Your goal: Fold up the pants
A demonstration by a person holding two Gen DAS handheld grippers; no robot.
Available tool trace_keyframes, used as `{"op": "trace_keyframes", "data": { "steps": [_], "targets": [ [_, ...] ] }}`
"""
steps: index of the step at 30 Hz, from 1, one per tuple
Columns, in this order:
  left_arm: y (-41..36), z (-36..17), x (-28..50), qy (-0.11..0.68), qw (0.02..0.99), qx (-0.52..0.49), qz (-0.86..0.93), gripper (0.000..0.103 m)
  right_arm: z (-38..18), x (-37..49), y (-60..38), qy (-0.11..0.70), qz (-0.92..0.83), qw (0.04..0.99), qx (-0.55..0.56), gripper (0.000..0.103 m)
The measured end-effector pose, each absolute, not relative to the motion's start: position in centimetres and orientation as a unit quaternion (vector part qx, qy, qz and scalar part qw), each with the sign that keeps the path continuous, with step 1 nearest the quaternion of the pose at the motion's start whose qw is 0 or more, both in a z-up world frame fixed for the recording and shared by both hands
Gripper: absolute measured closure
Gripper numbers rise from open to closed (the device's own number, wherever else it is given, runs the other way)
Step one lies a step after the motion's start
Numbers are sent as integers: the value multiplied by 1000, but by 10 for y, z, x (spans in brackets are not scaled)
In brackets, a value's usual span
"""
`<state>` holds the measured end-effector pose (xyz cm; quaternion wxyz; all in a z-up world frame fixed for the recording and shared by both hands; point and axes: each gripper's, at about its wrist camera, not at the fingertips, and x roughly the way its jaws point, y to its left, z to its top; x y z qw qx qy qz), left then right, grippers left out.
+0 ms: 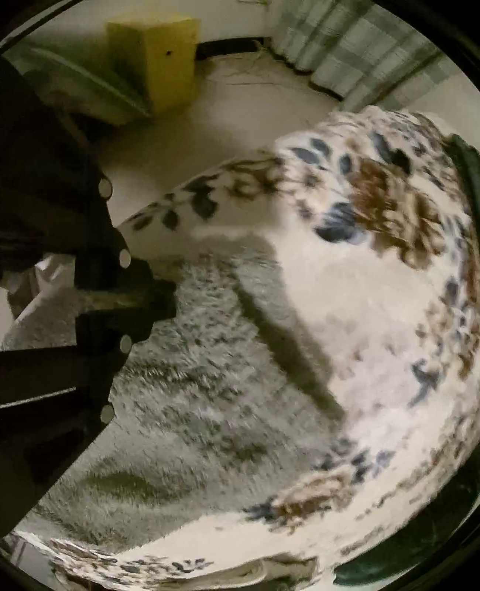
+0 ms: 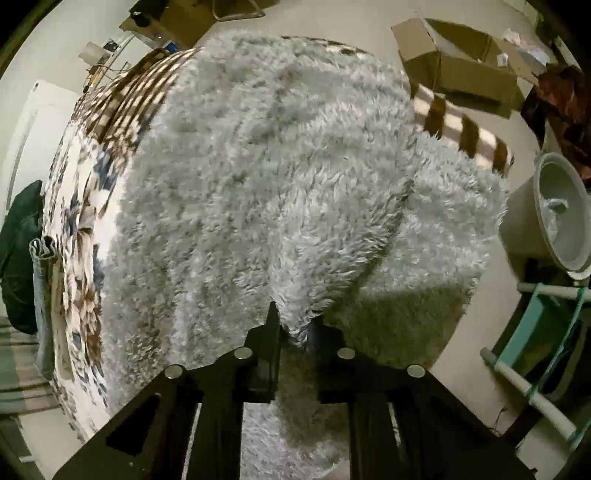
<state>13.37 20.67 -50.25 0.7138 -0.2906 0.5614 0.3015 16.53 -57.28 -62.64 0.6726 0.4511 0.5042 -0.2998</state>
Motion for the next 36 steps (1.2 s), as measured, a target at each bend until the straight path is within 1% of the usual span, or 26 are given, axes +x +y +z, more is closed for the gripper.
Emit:
{"op": "trace_keyframes", "data": {
  "steps": [3, 6, 11, 14, 15, 16, 17, 18, 19, 21, 24, 25, 26, 27, 28, 29, 30, 36],
  "targets": [
    [210, -478, 132, 537, 739, -272, 301, 101, -606, 157, -566, 504, -309, 684, 428, 93],
    [221, -463, 129, 523, 753, -258, 303, 101, -585, 145, -562, 494, -309, 683, 440, 94],
    [230, -479, 130, 542, 750, -256, 279, 100, -562, 123, -557, 498, -318, 676, 441, 94],
    [226, -495, 127, 565, 731, -282, 261, 97, -573, 110, -565, 523, -320, 661, 432, 92],
    [225, -500, 126, 568, 725, -295, 254, 92, -584, 110, -567, 540, -320, 649, 431, 83],
    [224, -506, 126, 573, 719, -304, 251, 81, -594, 110, -569, 556, -311, 638, 432, 73],
    [223, -510, 126, 576, 715, -311, 246, 75, -601, 110, -570, 570, -304, 628, 434, 69],
    [222, -513, 126, 577, 713, -320, 238, 67, -608, 109, -569, 576, -298, 621, 439, 64],
    [220, -517, 126, 575, 713, -328, 233, 64, -610, 107, -568, 573, -293, 623, 446, 59],
    [218, -523, 128, 578, 710, -336, 223, 64, -613, 105, -564, 570, -285, 624, 453, 52],
    [217, -532, 132, 578, 705, -339, 232, 65, -623, 102, -558, 566, -276, 618, 471, 52],
    [218, -532, 131, 570, 709, -340, 236, 85, -627, 102, -554, 560, -271, 617, 482, 52],
    [218, -530, 131, 563, 715, -339, 238, 92, -632, 102, -551, 554, -266, 617, 490, 52],
    [218, -527, 131, 561, 720, -330, 242, 94, -637, 104, -547, 550, -263, 617, 498, 53],
    [218, -520, 130, 551, 730, -321, 247, 98, -641, 106, -541, 547, -259, 619, 501, 65],
    [219, -514, 128, 542, 738, -317, 248, 98, -643, 107, -537, 546, -259, 622, 497, 83],
    [220, -507, 126, 536, 744, -311, 252, 98, -644, 109, -532, 551, -264, 625, 486, 97],
    [239, -483, 113, 521, 753, -304, 262, 99, -628, 108, -515, 568, -250, 639, 455, 97]
  ]
}}
